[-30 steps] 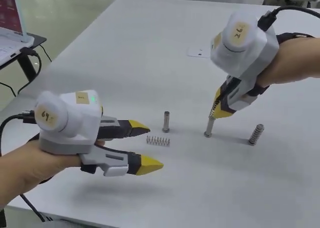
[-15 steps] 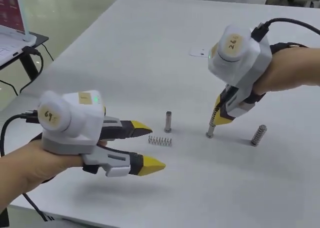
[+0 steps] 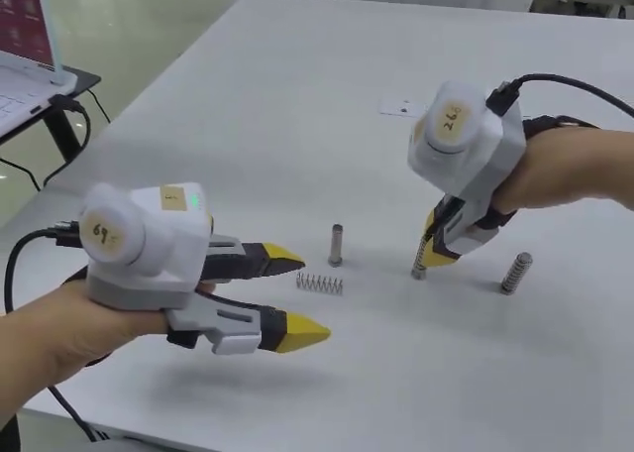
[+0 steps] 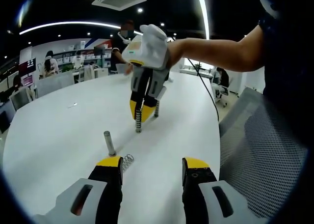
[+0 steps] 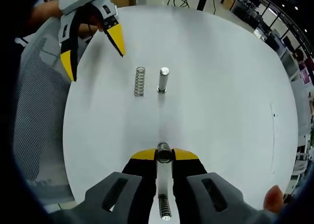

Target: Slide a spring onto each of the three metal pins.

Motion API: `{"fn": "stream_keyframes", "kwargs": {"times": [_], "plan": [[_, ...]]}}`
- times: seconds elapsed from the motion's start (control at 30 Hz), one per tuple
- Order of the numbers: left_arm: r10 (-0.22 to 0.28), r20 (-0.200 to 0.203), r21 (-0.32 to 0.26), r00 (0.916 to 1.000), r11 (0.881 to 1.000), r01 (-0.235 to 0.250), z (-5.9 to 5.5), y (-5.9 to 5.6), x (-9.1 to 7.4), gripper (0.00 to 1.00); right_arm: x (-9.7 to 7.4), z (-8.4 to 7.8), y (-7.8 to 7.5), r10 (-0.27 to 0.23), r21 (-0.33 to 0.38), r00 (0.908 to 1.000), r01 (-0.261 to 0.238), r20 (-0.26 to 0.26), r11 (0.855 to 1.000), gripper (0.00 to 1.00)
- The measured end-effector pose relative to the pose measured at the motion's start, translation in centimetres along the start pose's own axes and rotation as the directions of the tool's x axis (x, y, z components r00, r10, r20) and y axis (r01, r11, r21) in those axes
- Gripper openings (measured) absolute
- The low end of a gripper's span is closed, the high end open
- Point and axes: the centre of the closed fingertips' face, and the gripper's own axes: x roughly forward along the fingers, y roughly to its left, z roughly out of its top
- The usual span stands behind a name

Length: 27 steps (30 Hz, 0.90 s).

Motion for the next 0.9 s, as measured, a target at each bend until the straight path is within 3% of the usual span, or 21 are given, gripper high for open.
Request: {"fn": "stream_keyframes", "kwargs": {"times": [0.9], "plan": [[0.001,-0.006,-0.005,1.0,1.0,-0.001,-0.4,0.1,0.0,0.43,1.3,-1.0,0.2,0.007,0.044,0.9999,-0.006,-0.008,0.999,0.12]]}}
